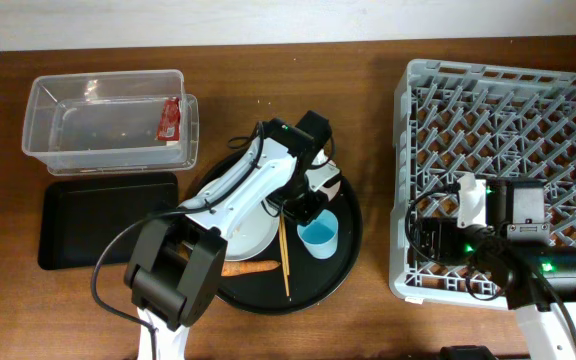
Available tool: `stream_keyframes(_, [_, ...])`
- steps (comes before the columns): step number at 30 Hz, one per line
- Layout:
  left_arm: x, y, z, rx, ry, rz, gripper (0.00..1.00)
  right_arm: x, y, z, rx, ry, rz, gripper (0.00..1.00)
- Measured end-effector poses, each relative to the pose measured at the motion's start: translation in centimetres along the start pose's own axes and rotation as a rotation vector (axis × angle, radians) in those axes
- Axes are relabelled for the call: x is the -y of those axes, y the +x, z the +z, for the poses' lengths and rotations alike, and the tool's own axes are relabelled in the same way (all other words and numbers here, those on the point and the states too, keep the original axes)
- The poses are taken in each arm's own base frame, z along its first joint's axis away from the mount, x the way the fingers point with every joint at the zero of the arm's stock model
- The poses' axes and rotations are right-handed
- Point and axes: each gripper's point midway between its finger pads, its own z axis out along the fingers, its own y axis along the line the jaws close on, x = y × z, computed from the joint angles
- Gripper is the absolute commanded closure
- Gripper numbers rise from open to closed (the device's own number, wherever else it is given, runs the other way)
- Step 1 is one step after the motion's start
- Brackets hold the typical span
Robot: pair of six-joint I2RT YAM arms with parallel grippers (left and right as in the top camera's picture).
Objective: Sort waste into correct bins and load items into the dishwasher rack
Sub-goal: 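Grasp the blue cup with the right gripper, then place the blue cup into the rack's front right corner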
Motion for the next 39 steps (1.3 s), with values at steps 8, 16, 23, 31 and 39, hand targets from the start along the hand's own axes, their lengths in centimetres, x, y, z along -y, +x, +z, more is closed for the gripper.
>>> stream_keyframes(8, [-1.6,-6.2,-15.2,0.523,0.862,-0.101,1.0,-7.6,-8.7,-2.3,0.334,-0.436,-0.128,0.02])
stream_keyframes(16, [6.2,-5.8,-18.3,0.488,1.186,0.047,1.0,-14.0,-10.4,-4.6,0.405,-0.933,-0.355,0.0])
stream_keyframes(23, [7.4,-5.7,-18.2,0.469,1.208,0.068,0.99,-14.5,-10.2,-5.3,0.409,-0.983,-0.377,0.36])
stream_keyframes(31, [5.3,-5.6,-14.7,0.405,0.985,-0.025,0.43,-14.2,-10.0,-4.8,0.388,-0.962,-0.353,0.41])
stream_keyframes(39, [-15.6,2.8,-11.0,0.287,0.384,-0.532,0.41,-6.6,-7.9,0.8,0.141,-0.407,-0.098,0.46])
